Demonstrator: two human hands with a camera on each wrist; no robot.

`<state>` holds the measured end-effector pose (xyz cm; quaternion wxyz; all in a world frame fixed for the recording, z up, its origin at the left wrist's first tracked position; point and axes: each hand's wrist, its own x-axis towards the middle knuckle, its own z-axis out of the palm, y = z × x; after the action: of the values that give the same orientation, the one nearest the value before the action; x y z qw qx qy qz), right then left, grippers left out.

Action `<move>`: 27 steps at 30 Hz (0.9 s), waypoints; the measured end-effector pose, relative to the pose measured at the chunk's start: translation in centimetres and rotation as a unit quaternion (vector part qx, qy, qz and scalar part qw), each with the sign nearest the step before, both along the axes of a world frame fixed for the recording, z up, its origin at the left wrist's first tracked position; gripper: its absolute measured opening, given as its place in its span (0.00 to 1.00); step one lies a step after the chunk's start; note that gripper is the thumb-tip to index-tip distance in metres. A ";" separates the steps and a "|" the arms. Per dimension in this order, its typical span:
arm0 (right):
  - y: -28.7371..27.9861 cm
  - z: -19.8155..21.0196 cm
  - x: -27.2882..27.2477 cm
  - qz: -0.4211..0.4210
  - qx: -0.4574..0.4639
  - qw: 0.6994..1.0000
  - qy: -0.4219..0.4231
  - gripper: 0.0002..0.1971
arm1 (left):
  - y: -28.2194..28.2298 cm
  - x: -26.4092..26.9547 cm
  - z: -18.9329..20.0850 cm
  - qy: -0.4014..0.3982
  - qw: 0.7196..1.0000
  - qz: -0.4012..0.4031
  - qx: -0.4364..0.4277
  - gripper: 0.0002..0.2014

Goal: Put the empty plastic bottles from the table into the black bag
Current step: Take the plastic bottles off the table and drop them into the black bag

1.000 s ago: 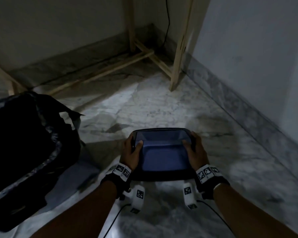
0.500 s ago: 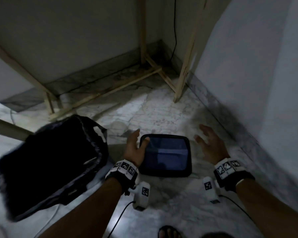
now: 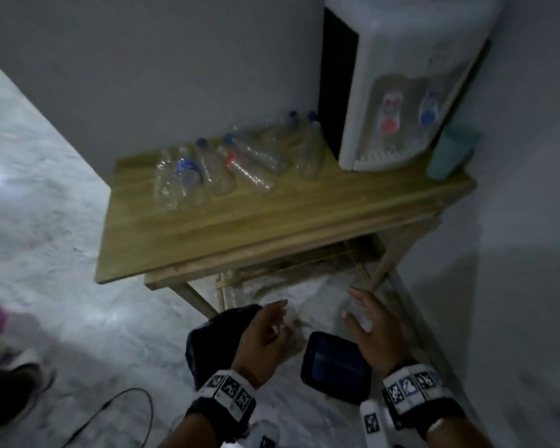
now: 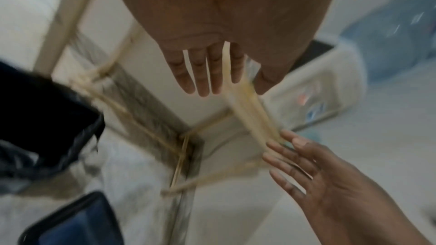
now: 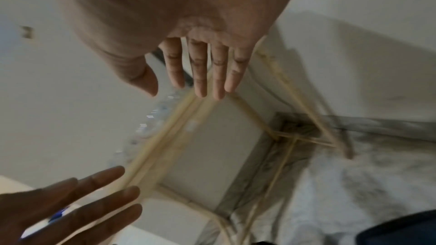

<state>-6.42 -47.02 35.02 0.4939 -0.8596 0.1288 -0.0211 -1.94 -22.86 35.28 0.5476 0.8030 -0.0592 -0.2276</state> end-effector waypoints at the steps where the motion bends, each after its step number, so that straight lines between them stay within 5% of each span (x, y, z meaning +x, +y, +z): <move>1: 1.0 2.0 0.9 0.010 0.002 1.000 -0.003 0.20 | 1.3 0.5 2.1 -0.007 1.000 0.010 0.008 0.20; 6: 5.7 8.3 7.0 0.053 0.009 0.998 0.011 0.23 | 8.0 4.4 8.4 -0.062 0.994 0.074 0.042 0.18; 11: 11.5 10.6 14.4 0.079 -0.036 0.996 -0.011 0.20 | 14.3 10.3 10.0 -0.083 0.986 0.136 0.057 0.18; 22: 25.9 9.0 32.6 0.126 -0.103 0.984 -0.066 0.25 | 20.8 29.9 7.3 -0.113 0.973 0.166 0.112 0.25; 27: 29.0 6.0 38.0 0.128 -0.160 0.979 -0.019 0.30 | 19.9 36.1 4.1 -0.094 0.974 0.148 0.146 0.30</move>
<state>31.60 -18.02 41.03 0.3513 -0.9363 0.0035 0.0054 34.18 -2.94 39.33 0.4441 0.8919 0.0427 -0.0737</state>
